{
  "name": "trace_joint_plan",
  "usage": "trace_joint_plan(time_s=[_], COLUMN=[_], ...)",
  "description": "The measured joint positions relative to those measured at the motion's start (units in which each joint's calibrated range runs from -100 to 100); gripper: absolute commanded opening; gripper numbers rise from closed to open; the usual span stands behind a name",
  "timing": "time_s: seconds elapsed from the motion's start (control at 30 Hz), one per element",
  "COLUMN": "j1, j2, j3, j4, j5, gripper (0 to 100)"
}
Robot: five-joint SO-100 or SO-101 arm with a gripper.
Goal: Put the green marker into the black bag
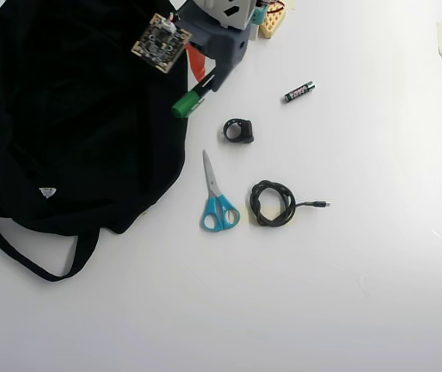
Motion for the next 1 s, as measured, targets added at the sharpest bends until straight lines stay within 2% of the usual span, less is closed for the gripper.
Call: trace_joint_plan(time_s=[0.37,0.5,0.63,0.73,0.8,0.9,1.0], j1=[19.6,29.9,43.6,46.4,46.4,46.4,46.0], j2=[0.0,0.0,8.8,22.2,30.0,36.0,36.0], j3=[0.0,1.1,3.1,0.5,-6.3,-12.1,-12.7], j4=[-0.3,-4.5,-16.4,-23.6,-24.5,-24.4,-20.9], j5=[0.2,2.1,2.3,2.3,2.3,2.2,2.2], gripper=[2,2,2,2,3,17,19])
